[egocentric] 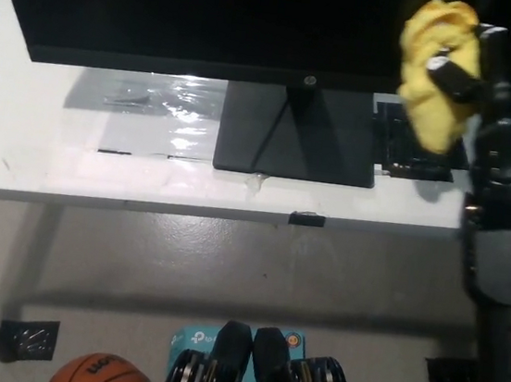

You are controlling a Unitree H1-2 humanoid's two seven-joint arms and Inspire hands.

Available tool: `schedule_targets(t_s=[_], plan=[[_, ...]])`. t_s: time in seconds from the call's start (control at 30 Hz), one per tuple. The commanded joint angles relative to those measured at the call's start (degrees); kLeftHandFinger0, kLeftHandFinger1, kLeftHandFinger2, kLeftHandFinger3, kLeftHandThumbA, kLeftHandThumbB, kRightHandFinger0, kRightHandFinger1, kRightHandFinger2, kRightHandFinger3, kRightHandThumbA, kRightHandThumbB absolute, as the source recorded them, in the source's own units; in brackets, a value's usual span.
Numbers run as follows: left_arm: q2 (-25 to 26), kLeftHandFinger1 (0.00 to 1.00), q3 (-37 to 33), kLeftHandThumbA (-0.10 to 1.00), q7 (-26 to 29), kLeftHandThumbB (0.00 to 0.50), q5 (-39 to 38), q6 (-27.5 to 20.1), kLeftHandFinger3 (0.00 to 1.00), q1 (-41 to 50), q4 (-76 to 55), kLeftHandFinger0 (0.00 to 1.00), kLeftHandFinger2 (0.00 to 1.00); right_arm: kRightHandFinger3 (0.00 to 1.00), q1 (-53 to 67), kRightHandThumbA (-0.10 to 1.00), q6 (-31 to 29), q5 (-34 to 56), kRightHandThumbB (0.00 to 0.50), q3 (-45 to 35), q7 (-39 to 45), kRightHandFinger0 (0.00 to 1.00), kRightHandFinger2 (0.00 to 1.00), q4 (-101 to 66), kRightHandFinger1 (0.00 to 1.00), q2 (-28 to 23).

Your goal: The robot uses its right hand to pick up the cloth kept in the middle of the desk and use it to wipe the monitor in the middle of the desk by swiping its screen twice

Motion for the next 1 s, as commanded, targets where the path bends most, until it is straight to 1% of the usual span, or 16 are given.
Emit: schedule_targets(t_s=[0.0, 0.03, 0.07, 0.13, 0.17, 0.2, 0.23, 0.3, 0.33, 0.47, 0.57, 0.7, 0.73, 0.77, 0.83, 0.97], plan=[[1.78, 1.00, -0.12, 0.30, -0.48, 0.467, 0.95, -0.28, 1.00, 0.09, -1.50, 1.00, 1.00, 0.11, -5.98, -0.10, -0.81, 0.92, 0.113, 1.92, -3.22, 0.00, 0.19, 0.25, 0.01, 2.72], [1.76, 1.00, -0.07, 0.30, -0.47, 0.466, 0.89, -0.52, 1.00, 0.10, -1.44, 1.00, 1.00, 0.12, -6.20, -0.10, -0.76, 1.08, 0.112, 2.05, -3.42, 0.00, 0.19, 0.31, 0.01, 3.19], [1.79, 1.00, -0.36, 0.31, -0.45, 0.465, 1.39, -0.26, 1.00, -0.09, -1.34, 1.00, 1.00, 0.27, -7.05, -0.10, 0.15, -0.25, 0.126, 2.74, -3.24, 0.00, 0.22, -0.32, 0.03, 5.08], [1.71, 1.00, -0.28, 0.30, -0.52, 0.466, 1.18, -0.77, 1.00, -0.17, -1.18, 1.00, 1.00, 0.27, -7.69, -0.10, 0.15, 1.26, 0.128, 1.05, -2.92, 0.00, 0.22, -0.59, 0.02, 7.15], [1.78, 1.00, -0.29, 0.30, -0.56, 0.464, 1.25, -0.78, 1.00, -0.08, -1.24, 1.00, 1.00, 0.27, -7.97, -0.10, 0.15, 0.68, 0.105, 0.82, -2.83, 0.00, 0.29, -0.51, 0.06, 7.94], [1.79, 1.00, -0.23, 0.30, -0.61, 0.466, 1.22, -0.68, 1.00, 0.03, -1.50, 1.00, 1.00, 0.16, -8.49, -0.10, 0.15, 0.63, 0.090, 1.39, -3.18, 0.00, 0.29, -0.11, 0.07, 8.40], [1.82, 1.00, -0.63, 0.32, -0.53, 0.469, 1.79, -0.72, 1.00, -0.01, -1.60, 1.00, 1.00, 0.15, -9.02, -0.10, 0.15, 0.57, 0.079, 1.52, -3.47, 0.00, 0.21, 0.12, 0.01, 9.13], [1.89, 1.00, -0.99, 0.32, -0.61, 0.476, 2.13, -0.78, 1.00, -0.20, -1.43, 1.00, 1.00, 0.16, -10.04, -0.10, 0.15, 0.66, 0.093, 3.18, -4.26, 0.00, 0.19, 0.37, 0.00, 10.00], [1.82, 1.00, -1.17, 0.32, -0.77, 0.475, 2.20, -0.46, 1.00, -0.41, -1.37, 1.00, 1.00, 0.11, -10.63, -0.10, 0.08, 1.07, 0.096, 3.48, -4.36, 0.00, 0.17, 0.92, 0.00, 10.40], [1.59, 1.00, -1.04, 0.32, -0.72, 0.480, 1.75, -0.82, 1.00, -0.47, -1.36, 1.00, 1.00, 0.01, -13.26, -0.10, -0.26, 0.34, 0.112, 6.12, -5.42, 0.00, 0.17, 3.55, 0.00, 12.92], [1.48, 1.00, -1.25, 0.31, -0.86, 0.470, 1.73, -0.99, 1.00, -0.78, -0.92, 1.00, 1.00, 0.00, -13.92, -0.10, 0.15, 0.88, 0.109, 5.77, -5.59, 0.00, 0.19, 4.15, 0.00, 13.91], [1.61, 1.00, -1.26, 0.31, -0.35, 0.469, 1.94, -1.79, 1.00, -0.51, -1.07, 1.00, 1.00, 0.00, -15.04, -0.10, 0.15, 1.43, 0.296, 5.78, -6.71, 0.00, 0.28, 5.24, 0.00, 15.51], [1.64, 1.00, -1.24, 0.31, -0.28, 0.473, 1.98, -1.82, 1.00, -0.40, -1.14, 1.00, 1.00, 0.00, -14.97, -0.10, 0.15, 1.37, 0.328, 5.76, -6.66, 0.00, 0.28, 5.32, 0.00, 15.39], [1.51, 1.00, -0.87, 0.29, -0.56, 0.476, 1.35, -1.46, 1.00, -0.34, -1.10, 1.00, 1.00, 0.07, -14.74, -0.10, 0.15, 1.07, 0.333, 5.22, -6.46, 0.00, 0.29, 5.42, 0.00, 15.09], [1.60, 1.00, -0.89, 0.31, -0.68, 0.476, 1.35, -1.33, 1.00, -0.36, -0.95, 1.00, 1.00, 0.11, -14.24, -0.10, 0.14, 1.35, 0.312, 5.39, -6.47, 0.00, 0.29, 5.27, 0.00, 14.33], [1.39, 1.00, -0.68, 0.30, -0.43, 0.477, 1.17, -1.39, 1.00, -0.10, -1.12, 1.00, 1.00, 0.07, -13.14, -0.10, -0.06, 1.14, 0.233, 5.65, -6.85, 0.00, 0.26, 5.38, 0.00, 12.17]])
